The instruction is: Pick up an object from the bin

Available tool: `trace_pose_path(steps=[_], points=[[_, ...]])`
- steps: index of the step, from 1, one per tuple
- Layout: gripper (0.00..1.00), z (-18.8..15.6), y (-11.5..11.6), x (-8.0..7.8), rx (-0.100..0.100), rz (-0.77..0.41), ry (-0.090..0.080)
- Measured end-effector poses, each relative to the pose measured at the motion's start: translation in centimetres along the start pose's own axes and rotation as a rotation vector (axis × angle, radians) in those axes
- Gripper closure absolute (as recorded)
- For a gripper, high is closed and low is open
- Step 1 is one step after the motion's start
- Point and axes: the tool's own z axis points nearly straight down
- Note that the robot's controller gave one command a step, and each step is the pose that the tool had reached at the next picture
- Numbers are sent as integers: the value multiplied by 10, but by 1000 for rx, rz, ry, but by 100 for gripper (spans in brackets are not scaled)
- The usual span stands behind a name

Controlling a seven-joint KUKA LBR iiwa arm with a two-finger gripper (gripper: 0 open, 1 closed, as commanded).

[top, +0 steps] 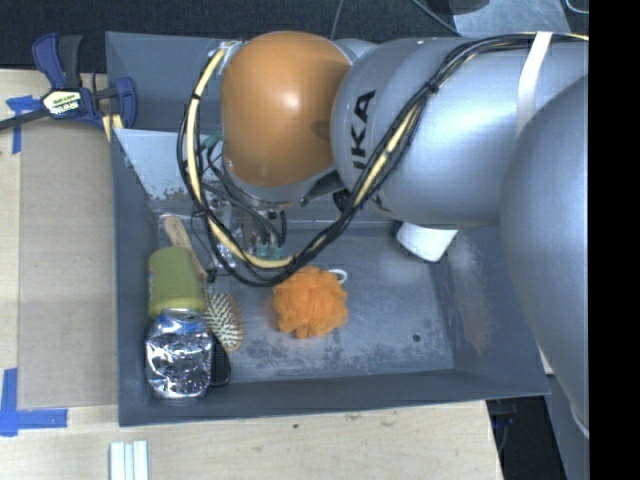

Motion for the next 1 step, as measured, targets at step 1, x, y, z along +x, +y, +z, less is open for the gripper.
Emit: trace_pose_path(steps=[1], points=[[0,4,-69,-30,1,-70,-5]])
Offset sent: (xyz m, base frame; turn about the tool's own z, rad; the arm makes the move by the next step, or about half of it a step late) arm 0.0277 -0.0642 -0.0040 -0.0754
